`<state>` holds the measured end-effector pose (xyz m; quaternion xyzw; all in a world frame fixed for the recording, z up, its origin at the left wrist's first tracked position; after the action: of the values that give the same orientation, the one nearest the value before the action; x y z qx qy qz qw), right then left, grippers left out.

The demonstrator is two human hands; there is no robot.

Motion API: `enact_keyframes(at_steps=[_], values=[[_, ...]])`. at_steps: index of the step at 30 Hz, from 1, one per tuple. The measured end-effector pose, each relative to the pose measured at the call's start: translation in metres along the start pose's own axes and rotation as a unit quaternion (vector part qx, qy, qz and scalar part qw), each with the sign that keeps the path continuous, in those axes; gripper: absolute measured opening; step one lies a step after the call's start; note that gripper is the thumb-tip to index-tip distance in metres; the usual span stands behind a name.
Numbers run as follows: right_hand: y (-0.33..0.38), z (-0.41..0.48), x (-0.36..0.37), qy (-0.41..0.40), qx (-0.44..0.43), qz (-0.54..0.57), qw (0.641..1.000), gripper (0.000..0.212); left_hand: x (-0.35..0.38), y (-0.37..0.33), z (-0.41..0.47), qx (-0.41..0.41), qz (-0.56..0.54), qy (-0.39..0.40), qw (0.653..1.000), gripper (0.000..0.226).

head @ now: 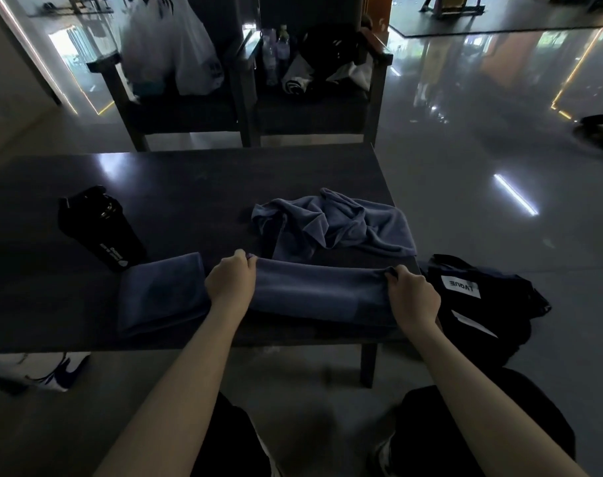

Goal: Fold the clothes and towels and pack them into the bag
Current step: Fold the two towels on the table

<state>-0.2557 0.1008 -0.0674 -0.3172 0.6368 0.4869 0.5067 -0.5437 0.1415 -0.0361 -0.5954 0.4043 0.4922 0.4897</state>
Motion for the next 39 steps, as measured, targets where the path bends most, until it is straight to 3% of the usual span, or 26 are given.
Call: enact_keyframes(at_steps=[9,12,15,17,18,20,23,34,39], values=[[0.004,0.004,0.004,-0.007,-0.004,-0.032,0.999,0.033,0.021,0.006,0.002,-0.033,0.022,0.064,0.997,0.04],[0.008,0.003,0.003,-0.021,0.0,-0.062,0.998,0.03,0.018,0.002,-0.005,-0.048,0.04,0.042,0.997,0.035],[0.017,-0.005,0.004,-0.096,-0.026,-0.105,0.989,0.032,0.023,-0.01,-0.019,0.04,0.042,-0.059,0.997,0.039],[0.032,-0.016,0.008,-0.139,-0.107,-0.068,0.982,0.032,0.031,-0.03,-0.032,0.152,-0.008,-0.068,0.986,0.047],[0.04,-0.022,0.011,-0.117,-0.148,-0.04,0.981,0.034,0.037,-0.042,-0.038,0.199,-0.023,-0.043,0.979,0.049],[0.052,-0.031,0.022,0.0,-0.181,-0.017,0.983,0.043,0.05,-0.061,-0.046,0.243,-0.014,0.035,0.969,0.052],[0.047,-0.029,0.035,0.1,-0.169,-0.042,0.98,0.053,0.062,-0.063,-0.045,0.232,0.02,0.088,0.968,0.055],[0.03,-0.023,0.029,0.111,-0.121,-0.071,0.984,0.067,0.049,-0.019,-0.036,0.121,0.061,0.134,0.982,0.07],[0.024,-0.025,0.024,0.127,-0.118,-0.07,0.982,0.067,0.047,-0.011,-0.045,0.08,0.024,0.146,0.986,0.07]])
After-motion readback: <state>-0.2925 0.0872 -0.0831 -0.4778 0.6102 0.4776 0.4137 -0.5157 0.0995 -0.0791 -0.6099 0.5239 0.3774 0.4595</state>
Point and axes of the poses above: each hand's wrist, its own z-axis towards the middle knuckle, its own x-axis out of the palm, y = z × x, the point moved 1 cm from there along z, towards the middle knuckle, and after that the axes turned 7 degrees about y, right-handed, at the moved point
